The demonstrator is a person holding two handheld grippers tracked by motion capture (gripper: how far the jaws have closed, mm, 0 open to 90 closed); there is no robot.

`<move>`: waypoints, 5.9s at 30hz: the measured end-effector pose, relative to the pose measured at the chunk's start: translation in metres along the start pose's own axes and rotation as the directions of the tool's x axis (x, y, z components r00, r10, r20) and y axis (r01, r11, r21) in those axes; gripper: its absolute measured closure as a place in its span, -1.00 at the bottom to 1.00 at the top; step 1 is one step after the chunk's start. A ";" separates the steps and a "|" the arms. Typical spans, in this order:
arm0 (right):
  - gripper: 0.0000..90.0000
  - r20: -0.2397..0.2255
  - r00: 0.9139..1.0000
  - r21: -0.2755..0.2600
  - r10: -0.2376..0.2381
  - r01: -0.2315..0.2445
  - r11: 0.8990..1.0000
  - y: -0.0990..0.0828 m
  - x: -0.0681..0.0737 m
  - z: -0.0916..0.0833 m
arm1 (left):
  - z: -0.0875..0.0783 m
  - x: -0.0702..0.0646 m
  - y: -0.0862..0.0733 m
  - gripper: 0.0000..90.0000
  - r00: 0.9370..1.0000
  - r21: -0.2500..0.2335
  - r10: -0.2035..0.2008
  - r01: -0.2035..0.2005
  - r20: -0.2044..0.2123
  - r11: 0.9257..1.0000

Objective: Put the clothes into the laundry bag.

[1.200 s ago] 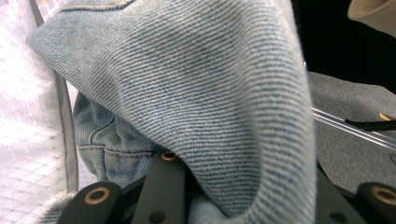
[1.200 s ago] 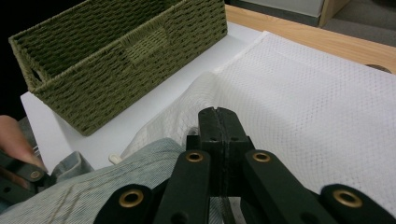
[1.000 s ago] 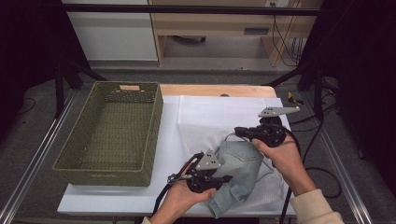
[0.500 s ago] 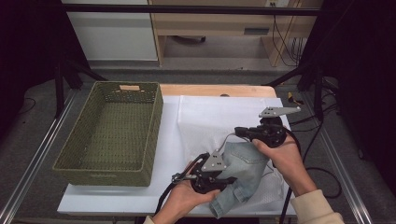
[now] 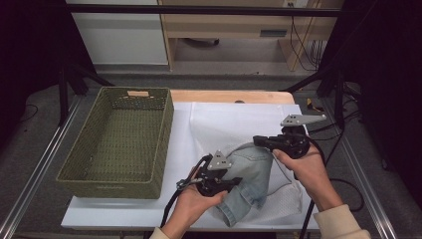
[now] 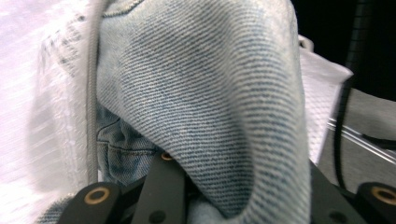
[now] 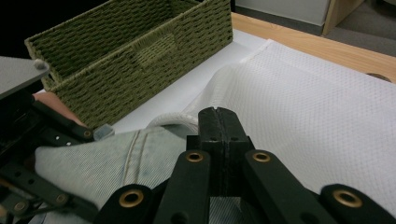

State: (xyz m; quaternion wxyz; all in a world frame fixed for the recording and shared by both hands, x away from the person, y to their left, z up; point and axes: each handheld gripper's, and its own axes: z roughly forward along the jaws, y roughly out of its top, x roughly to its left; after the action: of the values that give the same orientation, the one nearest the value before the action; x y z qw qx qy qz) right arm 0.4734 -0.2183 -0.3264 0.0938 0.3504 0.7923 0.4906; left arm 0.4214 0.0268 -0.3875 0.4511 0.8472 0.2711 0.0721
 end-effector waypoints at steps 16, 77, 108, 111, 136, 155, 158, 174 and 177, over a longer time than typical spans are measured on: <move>1.00 -0.031 0.999 -0.008 -0.021 0.021 1.000 0.006 0.010 0.001 | -0.003 -0.002 0.004 0.63 0.999 -0.038 -0.023 0.021 -0.045 0.999; 1.00 -0.087 0.996 -0.017 -0.024 0.023 1.000 -0.005 0.018 0.001 | 0.023 0.009 0.006 0.63 0.970 -0.192 -0.153 0.116 -0.189 0.974; 1.00 -0.058 0.997 0.033 0.045 -0.043 0.999 -0.048 0.002 0.037 | 0.075 0.039 -0.017 0.41 0.950 -0.221 -0.176 0.119 -0.257 0.968; 1.00 -0.058 0.998 0.038 0.040 -0.038 0.999 -0.051 0.003 0.037 | 0.076 0.038 -0.016 0.40 0.949 -0.219 -0.172 0.114 -0.265 0.969; 1.00 -0.073 0.996 -0.022 0.046 -0.048 0.999 -0.049 0.010 0.030 | 0.019 0.010 -0.039 -0.55 0.974 -0.274 -0.102 0.044 -0.201 0.961; 1.00 -0.127 0.992 -0.024 0.009 -0.012 1.000 -0.050 0.033 0.032 | -0.032 -0.014 -0.064 -0.40 0.976 -0.300 -0.064 -0.001 -0.206 0.954; 1.00 -0.134 0.991 -0.024 0.006 -0.009 1.000 -0.054 0.036 0.029 | -0.031 -0.014 -0.069 -0.33 0.976 -0.291 -0.068 0.005 -0.207 0.957; 1.00 -0.136 0.988 -0.032 0.072 -0.077 0.996 -0.091 0.015 0.020 | -0.006 -0.039 -0.070 0.39 0.989 -0.193 -0.013 -0.016 -0.147 0.981; 1.00 -0.134 0.988 -0.029 0.073 -0.078 0.997 -0.093 0.012 0.021 | 0.002 -0.049 -0.071 0.54 0.992 -0.181 0.005 -0.028 -0.124 0.983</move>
State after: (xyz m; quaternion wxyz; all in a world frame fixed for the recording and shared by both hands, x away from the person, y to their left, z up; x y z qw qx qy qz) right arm 0.4319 -0.2207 -0.4131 0.0282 0.3451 0.7744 0.5295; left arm 0.3524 0.0315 -0.4397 0.5088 0.7984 0.2837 0.1524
